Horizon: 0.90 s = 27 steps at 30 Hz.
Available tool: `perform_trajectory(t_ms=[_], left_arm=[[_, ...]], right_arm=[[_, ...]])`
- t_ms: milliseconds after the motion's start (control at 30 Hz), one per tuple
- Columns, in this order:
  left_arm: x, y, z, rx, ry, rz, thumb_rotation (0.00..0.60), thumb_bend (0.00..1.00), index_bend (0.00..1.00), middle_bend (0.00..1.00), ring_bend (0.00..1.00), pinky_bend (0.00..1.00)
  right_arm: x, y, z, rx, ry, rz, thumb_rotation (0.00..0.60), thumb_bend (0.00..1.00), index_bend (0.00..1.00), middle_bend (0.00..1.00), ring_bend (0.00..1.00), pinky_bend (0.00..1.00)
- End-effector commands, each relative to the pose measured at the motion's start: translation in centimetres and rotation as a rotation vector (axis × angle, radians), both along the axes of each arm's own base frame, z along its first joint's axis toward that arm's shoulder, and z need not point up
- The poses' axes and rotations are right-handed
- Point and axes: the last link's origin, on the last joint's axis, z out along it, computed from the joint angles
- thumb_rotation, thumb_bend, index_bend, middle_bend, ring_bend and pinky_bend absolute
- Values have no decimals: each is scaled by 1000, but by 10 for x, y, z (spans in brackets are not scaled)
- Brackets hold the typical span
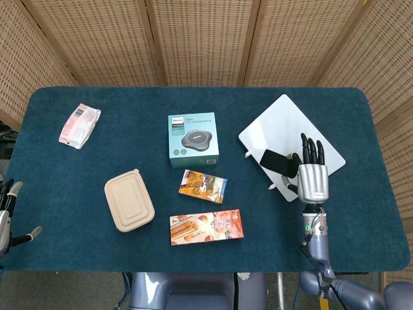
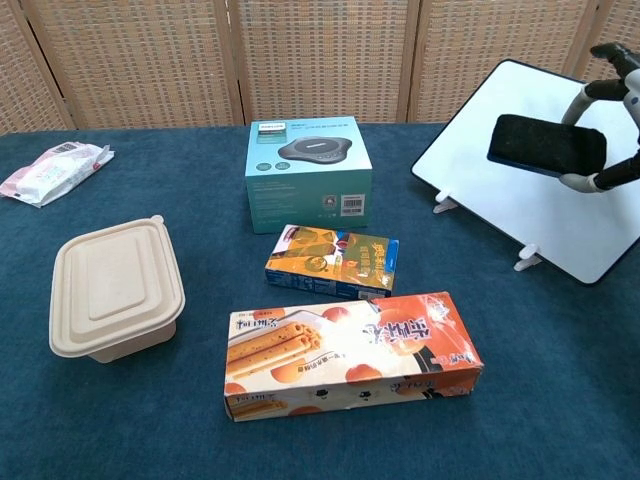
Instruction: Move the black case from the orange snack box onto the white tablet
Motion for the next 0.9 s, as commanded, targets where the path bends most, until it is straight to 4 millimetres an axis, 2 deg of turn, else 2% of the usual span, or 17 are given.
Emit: perform_trajectory(t_ms=[33, 267, 567, 900], left_arm=[[0, 0, 0, 0, 0, -1, 600, 163, 0, 0, 0, 0], [0, 0, -2, -8, 3, -1, 600, 163, 0, 0, 0, 0], [-1, 2, -4, -15, 3, 5, 600, 163, 0, 0, 0, 0], [-1, 3, -6, -25, 5, 7, 600, 163, 0, 0, 0, 0]], right_arm=[[-5, -3, -6, -57, -42, 27, 600, 217, 482, 0, 0, 0], [-13, -11, -9, -131, 1, 52, 600, 210, 482, 0, 0, 0], [-20, -22, -13, -133, 43, 38, 600, 209, 482, 0, 0, 0], [-28, -27, -9, -152, 107, 30, 600, 208, 489, 0, 0, 0]])
